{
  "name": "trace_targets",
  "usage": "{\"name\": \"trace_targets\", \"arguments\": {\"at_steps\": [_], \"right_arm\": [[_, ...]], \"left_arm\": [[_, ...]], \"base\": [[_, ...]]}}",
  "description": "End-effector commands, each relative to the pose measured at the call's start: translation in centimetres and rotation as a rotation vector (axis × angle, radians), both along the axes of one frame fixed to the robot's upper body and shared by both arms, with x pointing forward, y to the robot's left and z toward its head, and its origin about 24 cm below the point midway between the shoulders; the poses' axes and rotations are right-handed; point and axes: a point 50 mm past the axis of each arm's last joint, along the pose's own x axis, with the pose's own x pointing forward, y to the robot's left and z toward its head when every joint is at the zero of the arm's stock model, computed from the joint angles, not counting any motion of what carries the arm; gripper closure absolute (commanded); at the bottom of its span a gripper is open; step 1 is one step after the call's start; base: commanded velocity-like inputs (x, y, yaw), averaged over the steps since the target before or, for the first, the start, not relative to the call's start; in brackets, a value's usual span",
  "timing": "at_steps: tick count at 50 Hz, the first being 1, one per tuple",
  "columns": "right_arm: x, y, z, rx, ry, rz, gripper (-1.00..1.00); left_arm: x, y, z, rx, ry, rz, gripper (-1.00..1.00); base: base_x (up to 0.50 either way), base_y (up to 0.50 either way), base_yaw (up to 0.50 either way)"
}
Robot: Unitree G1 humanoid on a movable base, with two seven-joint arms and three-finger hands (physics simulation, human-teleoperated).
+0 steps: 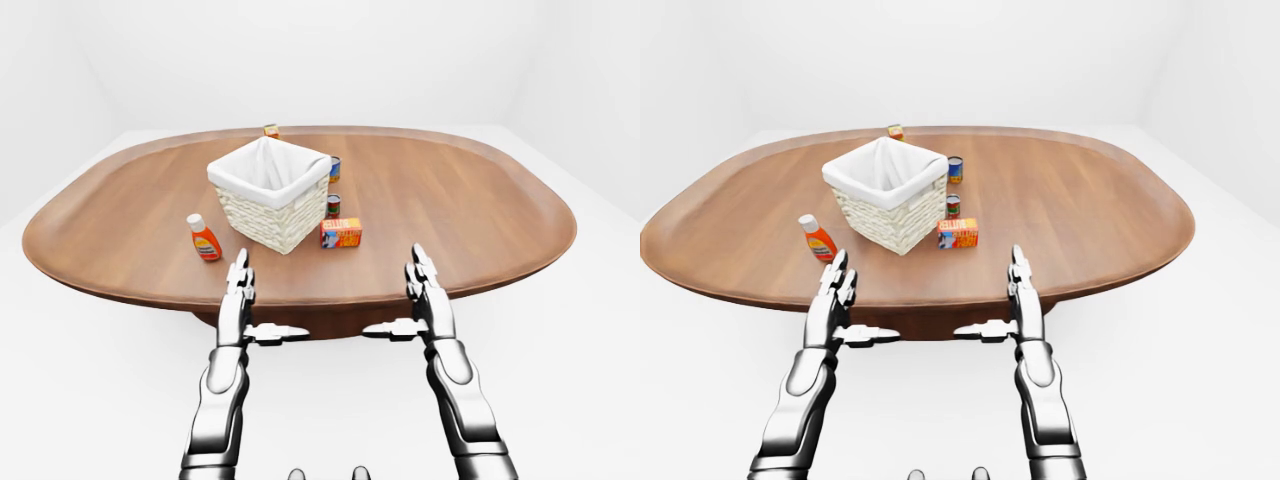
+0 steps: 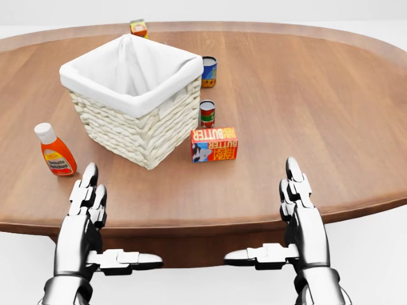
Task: Pick up the butter and put it in the basket.
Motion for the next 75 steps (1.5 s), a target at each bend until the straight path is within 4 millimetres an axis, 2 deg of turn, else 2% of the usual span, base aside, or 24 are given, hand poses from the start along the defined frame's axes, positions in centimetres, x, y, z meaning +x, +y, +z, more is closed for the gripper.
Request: {"name": "trace_targets", "arguments": {"at_steps": [1, 16, 42, 53, 60, 65, 75], "right_arm": [[-0.1, -0.6, 0.4, 0.001, -0.008, 0.006, -1.00], [0.0, -0.6, 0.2, -0.006, 0.005, 0.005, -1.00], [0.1, -0.6, 0.1, -0.017, 0.020, -0.004, -1.00], [0.4, -0.6, 0.3, -0.024, 0.028, 0.002, -1.00], [1.0, -0.5, 1.6, -0.035, -0.014, 0.011, -1.00], [2.0, -0.6, 2.9, -0.033, -0.061, 0.024, -1.00], [2.9, -1.1, 5.6, -0.039, -0.162, 0.044, -1.00]], "left_arm": [[-0.2, 0.7, 0.1, -0.006, 0.004, -0.002, -1.00], [-0.2, 0.7, 0.1, -0.012, 0.009, -0.006, -1.00], [-0.2, 0.8, 0.0, -0.021, 0.012, -0.009, -1.00], [0.1, 1.4, 0.4, -0.034, 0.010, 0.012, -1.00], [0.5, 1.9, 1.4, -0.047, -0.011, 0.023, -1.00], [1.1, 2.5, 3.3, -0.047, -0.088, 0.039, -1.00], [2.1, 2.9, 5.2, -0.038, -0.157, 0.055, -1.00]], "base": [[0.00, 0.00, 0.00], [0.00, 0.00, 0.00], [0.00, 0.49, 0.00], [0.00, 0.04, 0.00], [0.00, 0.00, 0.00], [0.00, 0.00, 0.00], [0.00, 0.00, 0.00]]}}
